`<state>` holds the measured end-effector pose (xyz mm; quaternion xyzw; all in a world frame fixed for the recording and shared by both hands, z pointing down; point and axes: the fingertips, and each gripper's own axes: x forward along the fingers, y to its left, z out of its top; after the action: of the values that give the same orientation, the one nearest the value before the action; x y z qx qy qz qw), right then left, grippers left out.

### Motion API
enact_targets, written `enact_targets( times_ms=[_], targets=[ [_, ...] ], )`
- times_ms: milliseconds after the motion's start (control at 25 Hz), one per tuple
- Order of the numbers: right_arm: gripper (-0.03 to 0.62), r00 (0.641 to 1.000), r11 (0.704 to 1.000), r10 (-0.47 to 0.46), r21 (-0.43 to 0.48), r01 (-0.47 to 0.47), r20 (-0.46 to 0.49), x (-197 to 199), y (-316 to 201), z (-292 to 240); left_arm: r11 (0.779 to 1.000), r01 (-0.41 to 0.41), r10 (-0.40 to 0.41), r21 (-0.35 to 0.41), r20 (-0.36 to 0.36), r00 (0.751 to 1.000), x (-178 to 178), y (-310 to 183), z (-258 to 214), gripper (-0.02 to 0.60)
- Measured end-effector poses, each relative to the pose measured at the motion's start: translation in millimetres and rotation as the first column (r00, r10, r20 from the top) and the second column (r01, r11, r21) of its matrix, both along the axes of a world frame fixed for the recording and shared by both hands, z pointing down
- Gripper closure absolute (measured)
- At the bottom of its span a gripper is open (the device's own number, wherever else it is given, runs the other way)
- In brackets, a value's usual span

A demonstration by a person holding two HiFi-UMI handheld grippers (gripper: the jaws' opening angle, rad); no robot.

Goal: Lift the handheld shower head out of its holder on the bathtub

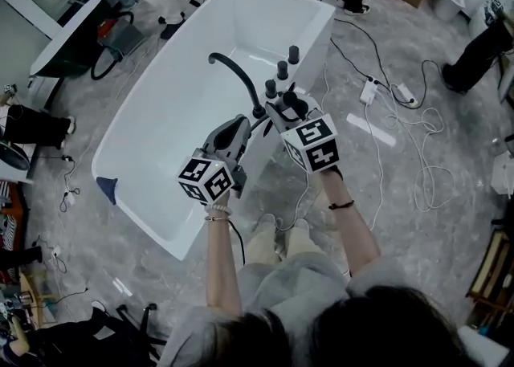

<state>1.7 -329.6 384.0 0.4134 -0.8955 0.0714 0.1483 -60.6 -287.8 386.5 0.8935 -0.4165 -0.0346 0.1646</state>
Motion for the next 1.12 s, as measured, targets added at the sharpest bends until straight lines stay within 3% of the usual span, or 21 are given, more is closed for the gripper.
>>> enact_targets(
  times_ms=[600,920,1120],
  targets=[
    [0.462,0.982,0.980,0.188,0.054,-0.189,0.028,77,22,-58,0.974,-0.216,0.214,0.072,0.031,0.976,66,12,-52,0.575],
    [0.462,0.966,0.962,0.258,0.083,-0.260,0.033,106,36,-80,0.939,-0.325,0.325,0.117,0.016,0.946,96,21,-81,0.575],
    [0.462,0.953,0.947,0.299,0.113,-0.302,0.046,123,43,-99,0.910,-0.386,0.383,0.151,0.047,0.922,114,26,-97,0.575]
  ],
)
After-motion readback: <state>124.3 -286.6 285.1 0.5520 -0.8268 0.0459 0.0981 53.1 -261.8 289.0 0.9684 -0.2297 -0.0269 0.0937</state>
